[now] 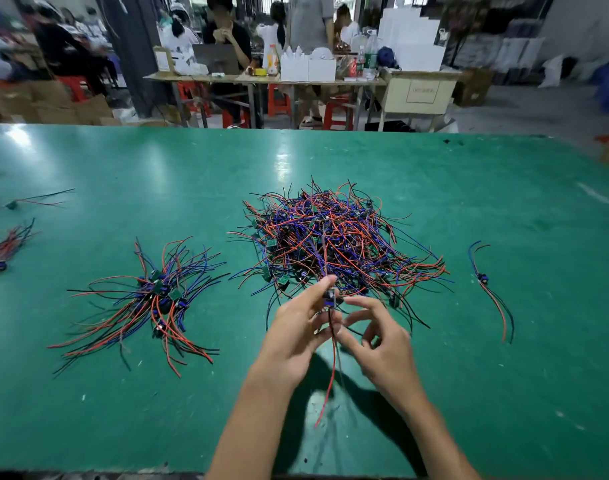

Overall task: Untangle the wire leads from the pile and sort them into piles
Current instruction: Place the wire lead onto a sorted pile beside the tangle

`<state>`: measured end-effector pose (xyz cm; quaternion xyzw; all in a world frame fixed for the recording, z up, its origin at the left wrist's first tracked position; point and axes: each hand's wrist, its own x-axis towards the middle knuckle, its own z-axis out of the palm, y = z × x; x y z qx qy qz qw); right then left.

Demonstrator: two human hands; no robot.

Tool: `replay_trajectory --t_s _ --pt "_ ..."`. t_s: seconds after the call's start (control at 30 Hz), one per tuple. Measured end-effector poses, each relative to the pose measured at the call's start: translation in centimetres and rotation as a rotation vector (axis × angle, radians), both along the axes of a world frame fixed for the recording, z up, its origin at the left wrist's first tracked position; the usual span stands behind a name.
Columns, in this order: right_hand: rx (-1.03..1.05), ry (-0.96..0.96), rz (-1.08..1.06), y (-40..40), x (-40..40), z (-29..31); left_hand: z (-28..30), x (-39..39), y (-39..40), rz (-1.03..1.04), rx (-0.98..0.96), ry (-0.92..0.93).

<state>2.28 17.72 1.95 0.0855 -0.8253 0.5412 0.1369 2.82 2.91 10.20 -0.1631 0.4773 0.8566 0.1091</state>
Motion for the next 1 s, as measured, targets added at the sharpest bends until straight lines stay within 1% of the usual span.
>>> replay_trajectory --t_s 0.1,0.2,0.3,0.37,0.5,0.57,0.7,0.9,1.0 --pt "0.033 0.124 -0.024 -0.7 -0.2 0.8 0.5 -0.4 -1.0 0.076 0.083 -0.092" --pt "-0.037 0.202 -0.018 -1.3 -0.3 1.3 0.7 -0.3 -1.3 0.104 0.189 -0.085" --pt "-0.087 0.213 -0.02 -2.0 0.0 1.3 0.8 -0.3 -1.2 0.176 0.243 -0.078" --pt "-0.108 0.217 0.007 -2.5 0.5 1.2 0.6 -0.3 -0.9 0.222 0.244 -0.096" --pt "-0.13 0.166 0.036 -3.1 1.4 1.3 -0.1 -0.2 -0.2 0.212 0.224 -0.111" --pt "-0.113 0.131 0.045 -3.0 1.9 0.7 -0.3 -0.3 -0.1 0.231 0.242 -0.136" --pt "-0.052 0.067 -0.013 -2.5 2.5 -0.4 -0.6 -0.5 -0.2 0.249 0.225 -0.154" --pt "-0.038 0.153 -0.045 -3.2 2.1 0.2 -1.3 0.0 0.2 0.261 0.23 -0.116" --pt "-0.106 0.15 -0.062 -3.1 2.3 0.4 -1.2 0.3 0.2 0.29 0.212 -0.08"
